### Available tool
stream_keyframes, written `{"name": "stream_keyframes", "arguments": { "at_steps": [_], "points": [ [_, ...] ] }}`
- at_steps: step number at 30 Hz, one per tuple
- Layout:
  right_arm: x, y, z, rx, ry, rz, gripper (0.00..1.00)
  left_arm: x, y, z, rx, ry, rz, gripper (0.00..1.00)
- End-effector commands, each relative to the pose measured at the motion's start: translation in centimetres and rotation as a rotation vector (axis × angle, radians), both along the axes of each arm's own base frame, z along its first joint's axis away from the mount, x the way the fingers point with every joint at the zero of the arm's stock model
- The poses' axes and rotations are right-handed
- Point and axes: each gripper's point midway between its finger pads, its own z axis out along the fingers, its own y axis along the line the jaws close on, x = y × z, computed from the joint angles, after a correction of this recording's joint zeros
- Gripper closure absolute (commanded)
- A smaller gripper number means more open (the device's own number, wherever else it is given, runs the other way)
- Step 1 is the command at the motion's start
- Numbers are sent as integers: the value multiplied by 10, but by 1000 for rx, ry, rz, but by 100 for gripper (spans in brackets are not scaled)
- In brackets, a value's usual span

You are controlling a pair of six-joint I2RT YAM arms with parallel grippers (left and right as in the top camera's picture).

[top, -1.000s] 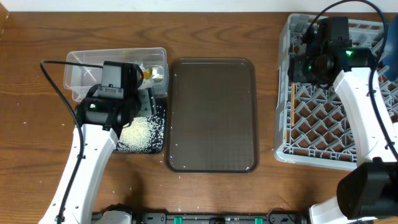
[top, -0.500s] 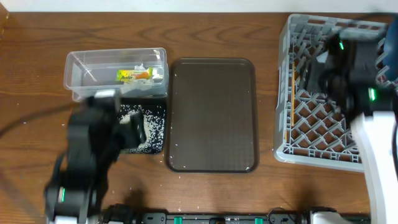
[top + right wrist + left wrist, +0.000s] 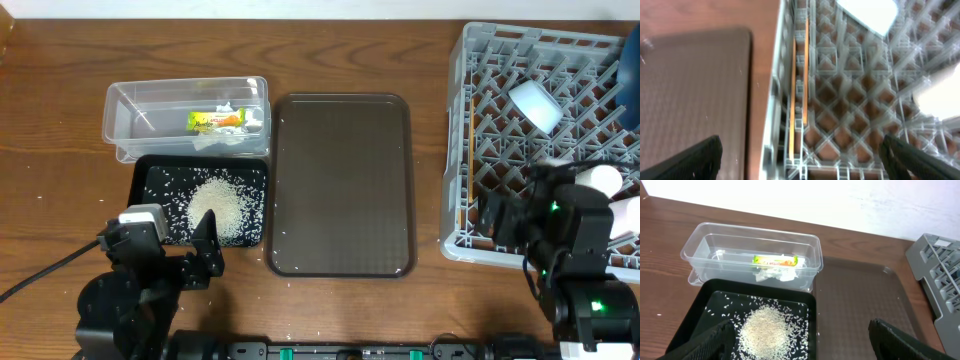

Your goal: Sort waste into correct bins and load items into the dishwasher rack

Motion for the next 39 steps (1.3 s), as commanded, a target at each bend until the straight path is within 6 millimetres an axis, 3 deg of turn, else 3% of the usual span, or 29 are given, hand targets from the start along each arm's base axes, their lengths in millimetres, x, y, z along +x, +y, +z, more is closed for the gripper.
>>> {"name": "stream_keyframes", "arguments": {
  "at_steps": [1, 8, 16, 19, 26, 30, 39],
  "points": [
    [-16, -2, -15, -5, 78, -9, 1, 0, 3, -2, 12, 1, 13, 12],
    [-49, -3, -41, -10, 250, -9, 1, 0, 3, -2, 12, 1, 13, 12],
    [-53, -7, -43, -38, 272, -12, 1, 0, 3, -2, 12, 1, 13, 11],
    [-52, -3, -36, -19, 225, -3, 1, 0, 3, -2, 12, 1, 13, 12],
    [-62, -6, -4, -48, -19, 12, 1, 0, 3, -2, 12, 1, 13, 11],
    [-52, -7, 11, -116, -264, 54, 1, 0, 3, -2, 12, 1, 13, 11],
    [-15, -5, -8, -164, -650, 57, 1, 0, 3, -2, 13, 1, 13, 11]
  ]
}}
